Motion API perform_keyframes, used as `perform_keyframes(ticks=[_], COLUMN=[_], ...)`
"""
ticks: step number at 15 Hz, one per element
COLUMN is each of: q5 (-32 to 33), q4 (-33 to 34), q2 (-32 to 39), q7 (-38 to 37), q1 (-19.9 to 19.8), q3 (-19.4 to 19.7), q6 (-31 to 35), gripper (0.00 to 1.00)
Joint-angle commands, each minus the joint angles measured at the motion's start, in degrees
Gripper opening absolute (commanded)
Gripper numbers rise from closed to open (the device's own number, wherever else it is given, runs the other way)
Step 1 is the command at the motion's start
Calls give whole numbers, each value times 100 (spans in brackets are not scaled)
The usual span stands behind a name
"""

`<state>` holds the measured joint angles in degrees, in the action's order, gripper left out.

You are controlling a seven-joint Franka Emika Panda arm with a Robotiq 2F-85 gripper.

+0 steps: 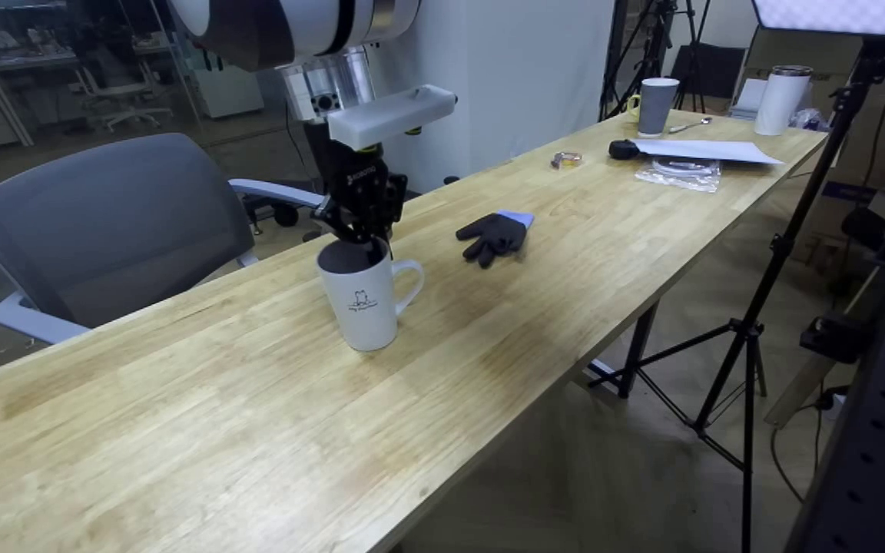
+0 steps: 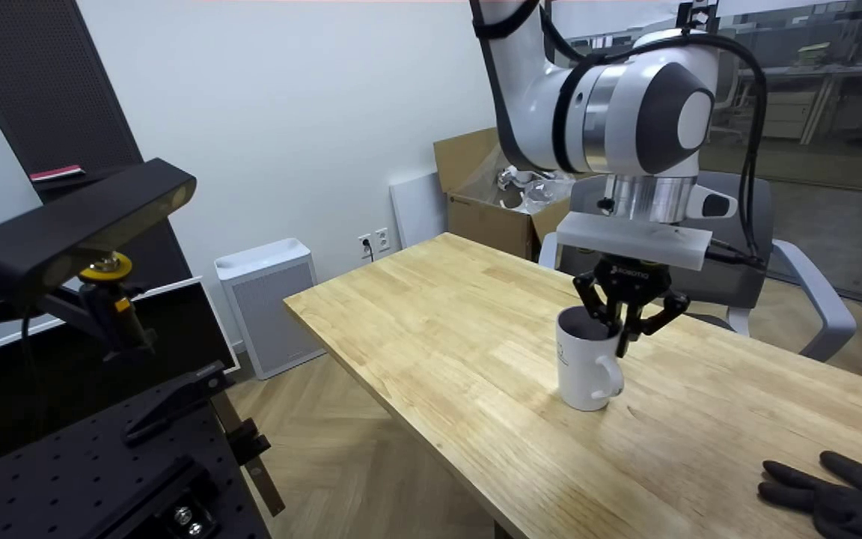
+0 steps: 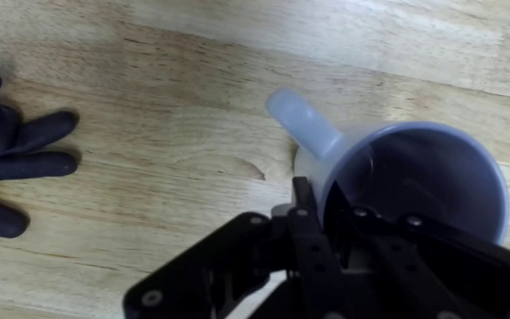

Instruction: Pick the cup and move it to the right on the table

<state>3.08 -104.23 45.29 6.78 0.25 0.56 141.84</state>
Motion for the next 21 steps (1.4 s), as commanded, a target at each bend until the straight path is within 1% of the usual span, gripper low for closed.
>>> perform_keyframes(ticks=[1,4,11,15,21], q5=[-9,-32,-36,-72,-60], q4=[121,197,512,596,554], q2=[-18,-29,-78,-47,-55], q7=[-178,-122,-113,25,115], q1=[-62,-111,-93,-201,-459], q3=[38,-7,-46,-85,18], q6=[-129,-267,-546,-692,-848], gripper=[3,3,3,3,3])
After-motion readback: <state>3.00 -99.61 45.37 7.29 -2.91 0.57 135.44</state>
